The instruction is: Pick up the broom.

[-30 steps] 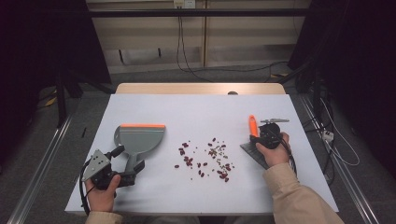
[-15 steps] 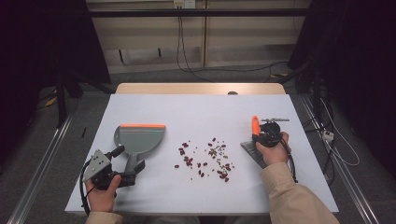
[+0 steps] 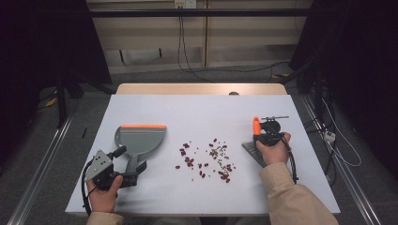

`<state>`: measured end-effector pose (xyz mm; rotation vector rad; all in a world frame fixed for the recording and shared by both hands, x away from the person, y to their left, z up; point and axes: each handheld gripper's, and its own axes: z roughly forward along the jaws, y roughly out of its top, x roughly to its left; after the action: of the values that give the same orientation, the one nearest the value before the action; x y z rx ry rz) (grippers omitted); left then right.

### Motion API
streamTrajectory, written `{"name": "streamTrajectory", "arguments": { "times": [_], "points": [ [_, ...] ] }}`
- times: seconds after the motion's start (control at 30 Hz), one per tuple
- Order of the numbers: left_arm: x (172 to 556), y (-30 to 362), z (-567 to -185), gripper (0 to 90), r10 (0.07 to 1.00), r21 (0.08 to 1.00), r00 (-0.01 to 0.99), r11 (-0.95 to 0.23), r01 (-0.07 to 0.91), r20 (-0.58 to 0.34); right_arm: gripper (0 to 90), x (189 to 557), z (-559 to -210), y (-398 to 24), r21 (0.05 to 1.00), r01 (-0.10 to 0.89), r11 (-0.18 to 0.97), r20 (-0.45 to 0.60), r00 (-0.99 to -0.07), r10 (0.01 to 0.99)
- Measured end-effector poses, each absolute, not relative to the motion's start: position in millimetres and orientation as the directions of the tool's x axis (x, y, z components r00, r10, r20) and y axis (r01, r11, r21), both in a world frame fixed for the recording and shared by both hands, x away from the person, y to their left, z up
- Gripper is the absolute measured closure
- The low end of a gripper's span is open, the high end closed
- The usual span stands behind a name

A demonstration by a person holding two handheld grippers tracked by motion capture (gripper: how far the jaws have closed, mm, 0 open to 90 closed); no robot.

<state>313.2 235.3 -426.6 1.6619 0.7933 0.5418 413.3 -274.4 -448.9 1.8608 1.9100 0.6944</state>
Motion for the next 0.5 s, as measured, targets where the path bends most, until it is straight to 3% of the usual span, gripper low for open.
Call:
{"name": "streamTrajectory", "arguments": {
  "times": [0.5],
  "points": [
    [313.8,232.4,-427.0,4.7,0.746,0.968,0.664,-0.125,0.217,-0.053,68.1,414.1,-448.7,-271.2,0.589,0.808,0.035,0.029,-0.065,0.997]
  ]
}}
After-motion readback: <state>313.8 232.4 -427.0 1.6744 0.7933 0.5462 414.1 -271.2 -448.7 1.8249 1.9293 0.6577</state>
